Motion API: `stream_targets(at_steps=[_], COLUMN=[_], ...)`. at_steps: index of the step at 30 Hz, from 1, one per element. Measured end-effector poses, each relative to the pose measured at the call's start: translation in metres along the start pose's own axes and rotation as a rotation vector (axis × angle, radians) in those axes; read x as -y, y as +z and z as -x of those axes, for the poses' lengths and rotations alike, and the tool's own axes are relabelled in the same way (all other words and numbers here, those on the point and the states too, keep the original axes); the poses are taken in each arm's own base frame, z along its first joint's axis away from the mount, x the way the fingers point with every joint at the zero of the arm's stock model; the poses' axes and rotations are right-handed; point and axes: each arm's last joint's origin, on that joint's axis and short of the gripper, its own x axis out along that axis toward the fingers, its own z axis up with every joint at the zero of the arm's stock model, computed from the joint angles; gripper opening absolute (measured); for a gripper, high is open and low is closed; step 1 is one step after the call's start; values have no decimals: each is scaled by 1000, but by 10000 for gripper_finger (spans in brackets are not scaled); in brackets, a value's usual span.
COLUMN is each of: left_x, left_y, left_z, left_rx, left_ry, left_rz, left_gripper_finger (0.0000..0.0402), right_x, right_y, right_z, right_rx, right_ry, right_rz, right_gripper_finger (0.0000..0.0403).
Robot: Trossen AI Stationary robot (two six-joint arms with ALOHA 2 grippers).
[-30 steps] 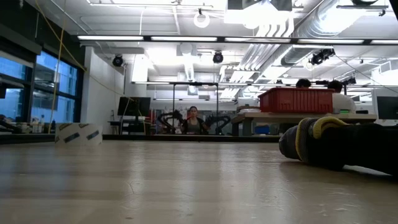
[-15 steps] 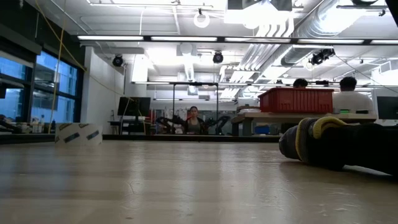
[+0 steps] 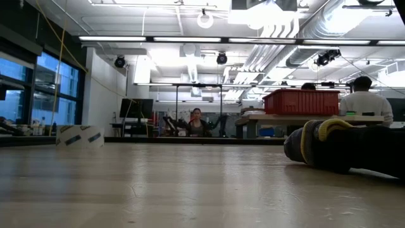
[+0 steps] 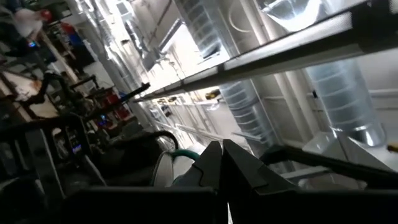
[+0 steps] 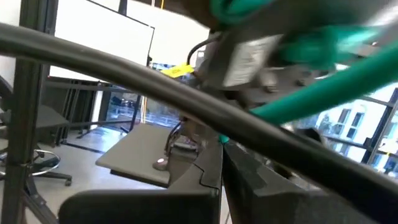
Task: Coil cords
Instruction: Coil the green wire on the spool
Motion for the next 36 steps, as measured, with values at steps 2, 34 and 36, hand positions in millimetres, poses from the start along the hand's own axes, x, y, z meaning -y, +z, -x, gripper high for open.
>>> stream_targets(at_steps=[2,34,36], left_x=[4,5,4], left_y=[-1,23,24], left_z=[2,26,33], left_rx=[-4,-170,-204], left_ry=[-9,31,71], left_rz=[-34,-467,-562], left_gripper_finger=[0,0,0], right_x=[2,-16,-16], right_y=[3,-20,-20], right_z=[1,11,15], right_rx=[27,-283,-325], right_ry=[2,163,165], right_rz=[1,-143,-188], right_gripper_finger=[0,65,92])
